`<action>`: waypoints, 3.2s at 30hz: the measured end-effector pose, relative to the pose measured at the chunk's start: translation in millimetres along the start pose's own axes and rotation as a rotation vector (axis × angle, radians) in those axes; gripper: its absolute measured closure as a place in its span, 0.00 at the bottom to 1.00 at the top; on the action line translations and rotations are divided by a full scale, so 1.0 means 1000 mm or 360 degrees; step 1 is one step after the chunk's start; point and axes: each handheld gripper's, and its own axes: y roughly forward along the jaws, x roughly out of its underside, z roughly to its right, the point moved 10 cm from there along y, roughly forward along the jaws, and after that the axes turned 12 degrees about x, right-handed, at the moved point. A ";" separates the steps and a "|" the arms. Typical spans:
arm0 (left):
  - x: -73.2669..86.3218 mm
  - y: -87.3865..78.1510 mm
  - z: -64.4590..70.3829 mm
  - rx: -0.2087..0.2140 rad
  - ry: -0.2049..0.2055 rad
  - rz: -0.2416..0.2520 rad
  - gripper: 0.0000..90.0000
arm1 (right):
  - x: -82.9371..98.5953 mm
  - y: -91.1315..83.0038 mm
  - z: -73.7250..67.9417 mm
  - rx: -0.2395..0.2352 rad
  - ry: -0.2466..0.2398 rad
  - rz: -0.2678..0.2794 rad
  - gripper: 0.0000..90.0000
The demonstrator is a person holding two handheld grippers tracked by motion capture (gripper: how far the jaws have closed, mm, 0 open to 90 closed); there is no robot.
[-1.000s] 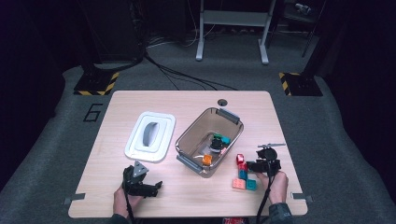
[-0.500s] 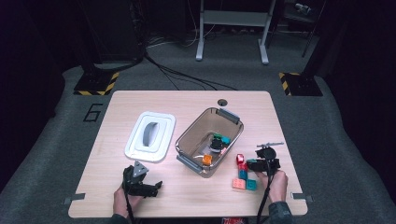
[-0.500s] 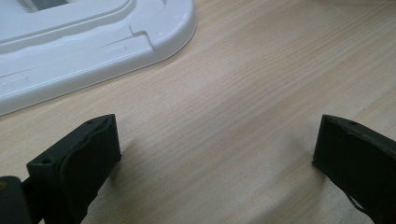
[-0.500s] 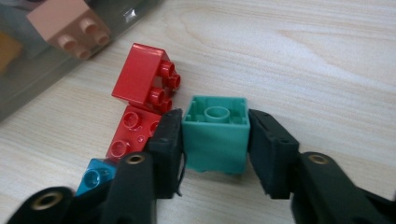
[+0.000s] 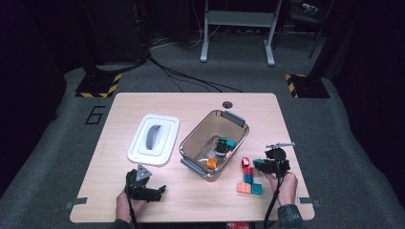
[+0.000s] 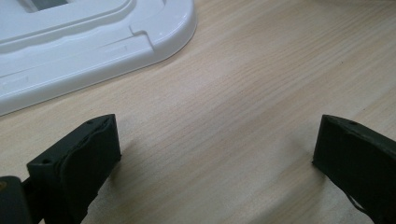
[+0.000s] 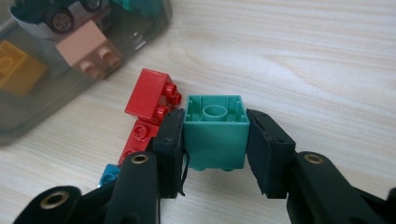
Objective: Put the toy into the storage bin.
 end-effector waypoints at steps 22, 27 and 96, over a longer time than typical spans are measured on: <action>0.000 0.000 0.000 0.0000 -0.0002 0.0002 0.01 | -0.031 -0.027 0.001 -0.0113 -0.0011 0.0168 0.65; 0.000 0.000 0.000 0.0000 -0.0001 0.0002 0.01 | -0.040 -0.035 -0.001 -0.0124 -0.0023 0.0191 0.65; 0.000 0.000 0.000 0.0003 -0.0001 0.0002 0.01 | -0.134 -0.067 -0.066 -0.0217 -0.0305 0.0323 0.65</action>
